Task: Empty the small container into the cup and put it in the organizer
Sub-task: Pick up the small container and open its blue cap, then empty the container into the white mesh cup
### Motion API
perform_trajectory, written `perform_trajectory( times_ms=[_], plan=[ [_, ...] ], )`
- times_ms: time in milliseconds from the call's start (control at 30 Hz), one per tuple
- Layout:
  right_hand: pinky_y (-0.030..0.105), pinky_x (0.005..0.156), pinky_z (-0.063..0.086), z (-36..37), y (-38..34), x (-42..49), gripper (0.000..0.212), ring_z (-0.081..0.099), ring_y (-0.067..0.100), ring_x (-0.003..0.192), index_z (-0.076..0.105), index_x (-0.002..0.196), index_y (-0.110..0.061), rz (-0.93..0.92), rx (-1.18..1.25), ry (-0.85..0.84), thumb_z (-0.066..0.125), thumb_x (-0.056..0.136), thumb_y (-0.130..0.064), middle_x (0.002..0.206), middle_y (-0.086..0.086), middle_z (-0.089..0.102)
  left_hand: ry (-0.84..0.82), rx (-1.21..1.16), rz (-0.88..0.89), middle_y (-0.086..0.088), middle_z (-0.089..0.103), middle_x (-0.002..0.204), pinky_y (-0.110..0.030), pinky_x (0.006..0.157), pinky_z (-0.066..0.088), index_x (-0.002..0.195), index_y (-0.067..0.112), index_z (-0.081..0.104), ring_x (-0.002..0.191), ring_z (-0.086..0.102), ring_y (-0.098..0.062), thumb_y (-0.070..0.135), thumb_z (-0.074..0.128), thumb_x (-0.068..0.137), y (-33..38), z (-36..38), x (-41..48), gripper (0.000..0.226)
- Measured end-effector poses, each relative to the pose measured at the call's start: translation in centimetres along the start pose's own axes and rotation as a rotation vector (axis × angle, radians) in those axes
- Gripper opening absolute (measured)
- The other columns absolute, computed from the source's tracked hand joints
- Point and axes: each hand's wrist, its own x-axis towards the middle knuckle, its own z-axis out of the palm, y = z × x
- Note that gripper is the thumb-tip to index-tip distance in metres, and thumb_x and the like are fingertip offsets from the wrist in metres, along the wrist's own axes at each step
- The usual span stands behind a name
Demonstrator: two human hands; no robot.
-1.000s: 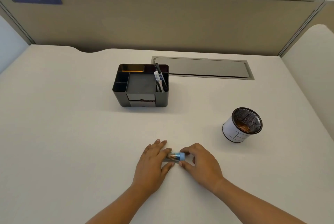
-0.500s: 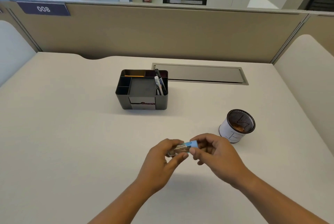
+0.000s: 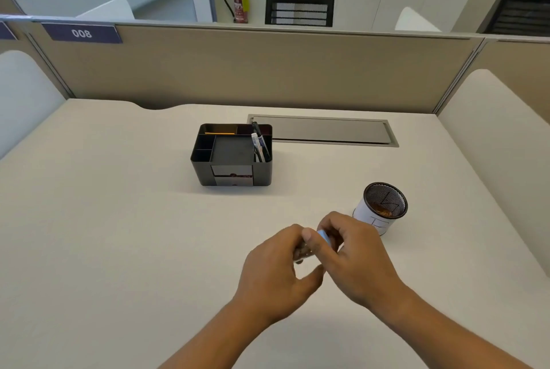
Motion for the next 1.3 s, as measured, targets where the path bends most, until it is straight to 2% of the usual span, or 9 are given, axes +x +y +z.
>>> perform_trajectory(
  times_ms=[133, 267, 433, 700, 767, 900, 1000, 1133, 1300],
  plan=[
    [0.029, 0.046, 0.035, 0.2, -0.8, 0.3, 0.044, 0.041, 0.013, 0.053, 0.032, 0.058, -0.028, -0.237, -0.312, 0.018, 0.035, 0.093, -0.054, 0.052, -0.006, 0.038, -0.051, -0.104, -0.11, 0.026, 0.062, 0.069, -0.012, 0.057, 0.048, 0.077, 0.045, 0.052, 0.07, 0.061, 0.005, 0.041, 0.064, 0.072, 1.0, 0.4, -0.2, 0.013],
    [0.027, 0.044, 0.027, 0.2, -1.2, 0.3, 0.043, 0.034, 0.014, 0.051, 0.028, 0.057, -0.025, -0.338, -0.29, 0.023, 0.04, 0.093, -0.044, 0.052, -0.007, 0.031, -0.121, -0.218, -0.203, 0.01, 0.047, 0.045, -0.027, 0.044, 0.032, 0.055, 0.023, 0.048, 0.044, 0.038, -0.009, 0.03, 0.051, 0.072, 1.0, 0.3, 0.4, 0.019],
    [0.037, 0.042, 0.034, -0.3, -1.3, 0.4, 0.042, 0.035, 0.018, 0.051, 0.029, 0.056, -0.022, -0.4, -0.276, 0.032, 0.043, 0.091, -0.039, 0.05, -0.002, 0.033, -0.23, -0.312, -0.184, 0.006, 0.041, 0.046, -0.026, 0.045, 0.027, 0.058, 0.009, 0.048, 0.046, 0.032, -0.01, 0.023, 0.047, 0.073, 1.2, 0.0, 0.6, 0.02],
    [0.034, 0.043, 0.031, -1.3, -1.3, 0.8, 0.037, 0.033, 0.017, 0.054, 0.034, 0.058, -0.019, -0.531, -0.268, -0.025, 0.044, 0.09, -0.034, 0.056, -0.004, 0.032, -0.348, -0.53, -0.205, -0.003, 0.04, 0.054, -0.024, 0.047, 0.025, 0.06, 0.003, 0.045, 0.052, 0.031, -0.015, 0.025, 0.052, 0.075, 1.8, -0.1, 0.5, 0.027],
    [0.036, 0.045, 0.035, -1.4, -1.2, 0.9, 0.045, 0.038, 0.018, 0.056, 0.041, 0.062, -0.015, -0.476, -0.268, -0.037, 0.038, 0.096, -0.044, 0.058, -0.001, 0.041, -0.303, -0.537, -0.219, 0.01, 0.036, 0.047, -0.02, 0.044, 0.025, 0.054, 0.013, 0.041, 0.047, 0.028, -0.01, 0.03, 0.056, 0.076, 1.9, -0.2, 0.7, 0.031],
    [0.025, 0.052, 0.041, -1.5, -0.9, 1.2, 0.042, 0.048, 0.012, 0.06, 0.053, 0.075, -0.022, -0.249, -0.031, -0.083, 0.041, 0.093, -0.059, 0.066, -0.007, 0.053, -0.214, -0.563, -0.263, 0.007, 0.034, 0.05, -0.024, 0.047, 0.025, 0.06, 0.005, 0.044, 0.05, 0.027, -0.014, 0.025, 0.061, 0.087, 1.5, -0.5, 1.5, 0.037],
    [0.015, 0.051, 0.038, -1.5, -0.6, 1.4, 0.033, 0.046, 0.004, 0.053, 0.062, 0.077, -0.025, -0.053, 0.297, -0.093, 0.057, 0.086, -0.056, 0.06, -0.013, 0.057, -0.191, -0.551, -0.255, 0.007, 0.034, 0.051, -0.022, 0.045, 0.024, 0.057, 0.013, 0.042, 0.049, 0.027, -0.014, 0.026, 0.061, 0.09, 1.2, -0.6, 2.0, 0.04],
    [0.021, 0.047, 0.045, -1.9, -0.3, 1.5, 0.026, 0.05, 0.008, 0.046, 0.07, 0.082, -0.018, 0.101, 0.571, -0.108, 0.067, 0.084, -0.044, 0.061, -0.005, 0.06, -0.163, -0.501, -0.233, 0.011, 0.034, 0.047, -0.019, 0.043, 0.025, 0.055, 0.02, 0.043, 0.045, 0.027, -0.01, 0.025, 0.062, 0.09, 1.0, -0.4, 2.4, 0.04],
    [0.02, 0.048, 0.049, -1.7, -0.1, 1.3, 0.022, 0.056, 0.013, 0.052, 0.074, 0.084, -0.015, 0.213, 0.713, -0.08, 0.063, 0.086, -0.034, 0.062, 0.0, 0.062, -0.16, -0.501, -0.223, 0.011, 0.035, 0.047, -0.019, 0.043, 0.026, 0.055, 0.021, 0.046, 0.046, 0.028, -0.011, 0.024, 0.062, 0.089, 0.9, -0.1, 2.8, 0.038]
  ],
)
